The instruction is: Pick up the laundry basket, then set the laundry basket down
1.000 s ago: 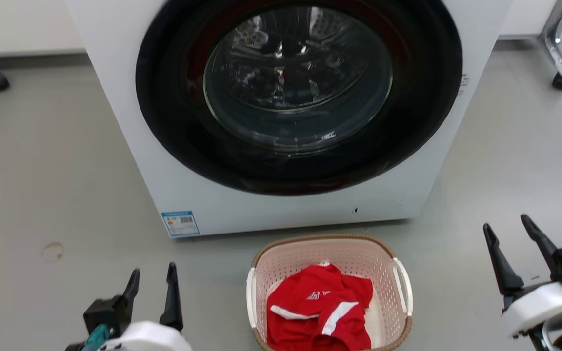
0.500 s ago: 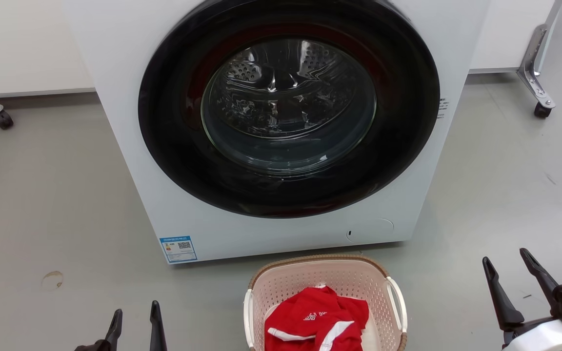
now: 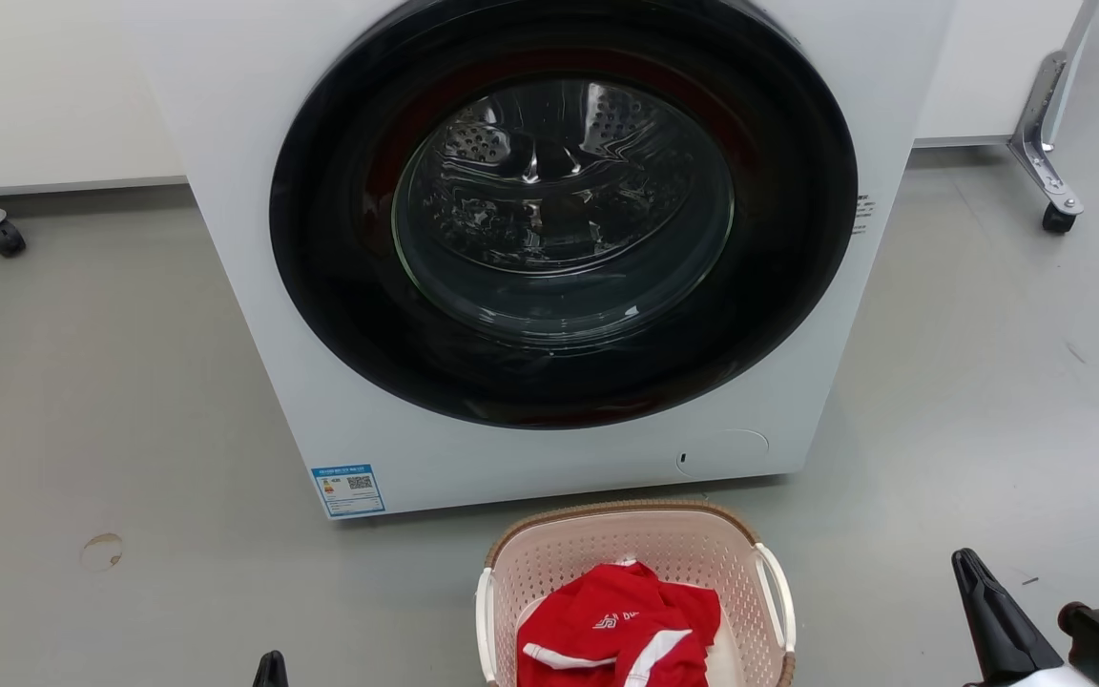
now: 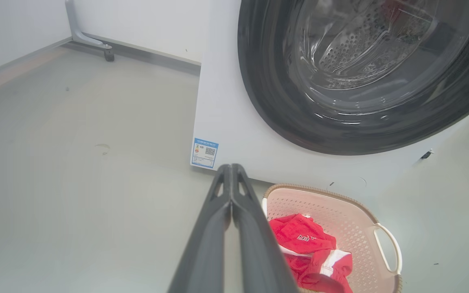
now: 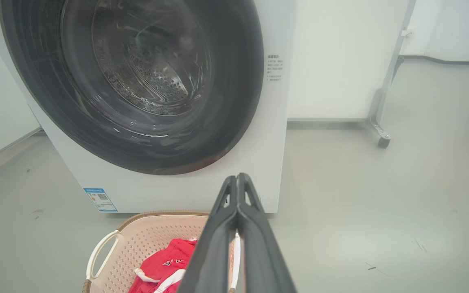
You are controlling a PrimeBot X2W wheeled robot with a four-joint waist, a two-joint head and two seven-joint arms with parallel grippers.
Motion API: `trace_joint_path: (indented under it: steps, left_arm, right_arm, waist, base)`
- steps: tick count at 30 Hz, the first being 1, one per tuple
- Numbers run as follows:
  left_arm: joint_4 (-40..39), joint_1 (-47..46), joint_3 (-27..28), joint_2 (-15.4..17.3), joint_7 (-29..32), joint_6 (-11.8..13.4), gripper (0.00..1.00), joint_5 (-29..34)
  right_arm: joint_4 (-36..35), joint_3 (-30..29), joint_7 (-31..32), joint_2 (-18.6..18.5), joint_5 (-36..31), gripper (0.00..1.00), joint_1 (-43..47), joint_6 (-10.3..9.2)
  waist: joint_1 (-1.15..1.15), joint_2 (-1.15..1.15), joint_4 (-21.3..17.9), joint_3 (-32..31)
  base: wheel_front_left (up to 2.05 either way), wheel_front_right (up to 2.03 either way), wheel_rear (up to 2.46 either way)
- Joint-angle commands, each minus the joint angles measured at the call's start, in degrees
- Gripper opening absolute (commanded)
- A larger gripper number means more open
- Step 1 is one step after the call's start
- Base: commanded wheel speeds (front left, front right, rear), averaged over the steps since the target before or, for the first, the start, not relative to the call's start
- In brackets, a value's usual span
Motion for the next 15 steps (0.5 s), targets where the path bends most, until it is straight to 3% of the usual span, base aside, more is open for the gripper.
trace_joint_path:
  steps: [1, 15]
  left_arm:
    - [-1.47, -1.8, 0.95, 0.28, 0.49, -0.64, 0.0, -1.82]
    - [-1.66, -3.36, 2.95, -0.11, 2.83, -2.4, 0.0, -9.43]
  right_arm:
    - [-1.35, -0.75, 0.69, -1.39, 2.18, 0.0, -2.0, 0.02]
    - [-1.12, -2.08, 2.76, -1.56, 11.19, 0.0, -3.39, 0.05]
  waist:
    - [0.03, 0.0, 0.05, 0.08]
    - [-0.04, 0.0, 0.29, 0.56]
  base:
    - [0.0, 0.0, 0.0]
    - [0.0, 0.0, 0.0]
